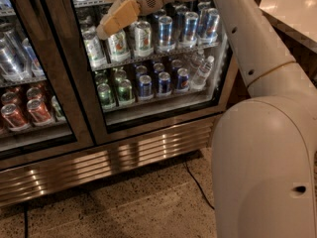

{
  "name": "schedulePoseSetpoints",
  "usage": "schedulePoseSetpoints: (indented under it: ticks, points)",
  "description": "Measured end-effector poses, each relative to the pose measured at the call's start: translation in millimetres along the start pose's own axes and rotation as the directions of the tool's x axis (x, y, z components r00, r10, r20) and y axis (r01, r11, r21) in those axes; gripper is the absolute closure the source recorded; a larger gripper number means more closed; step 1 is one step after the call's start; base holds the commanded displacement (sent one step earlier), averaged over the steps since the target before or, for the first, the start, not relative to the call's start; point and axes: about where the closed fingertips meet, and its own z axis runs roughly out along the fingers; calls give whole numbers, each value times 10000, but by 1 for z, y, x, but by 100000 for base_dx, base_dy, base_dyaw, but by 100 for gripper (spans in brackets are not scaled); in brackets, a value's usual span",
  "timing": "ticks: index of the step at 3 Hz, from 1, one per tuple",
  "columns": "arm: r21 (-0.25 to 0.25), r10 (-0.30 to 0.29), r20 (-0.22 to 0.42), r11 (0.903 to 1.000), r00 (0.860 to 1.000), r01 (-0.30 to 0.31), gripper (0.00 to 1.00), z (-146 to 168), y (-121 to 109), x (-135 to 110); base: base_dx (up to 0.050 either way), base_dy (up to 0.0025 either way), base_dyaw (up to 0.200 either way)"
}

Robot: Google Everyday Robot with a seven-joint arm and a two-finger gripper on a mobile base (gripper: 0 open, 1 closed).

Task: Open right fridge door

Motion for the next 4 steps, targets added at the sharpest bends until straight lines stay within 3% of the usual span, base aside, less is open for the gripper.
schedulePoseSetpoints:
  ticks: [1, 4]
  points:
    - [-417, -796, 628, 9957, 9948, 823, 0, 47, -11, -36, 0, 0, 0]
    - [-831, -929, 892, 9915, 9917, 1004, 0, 53, 2, -40, 0, 0, 0]
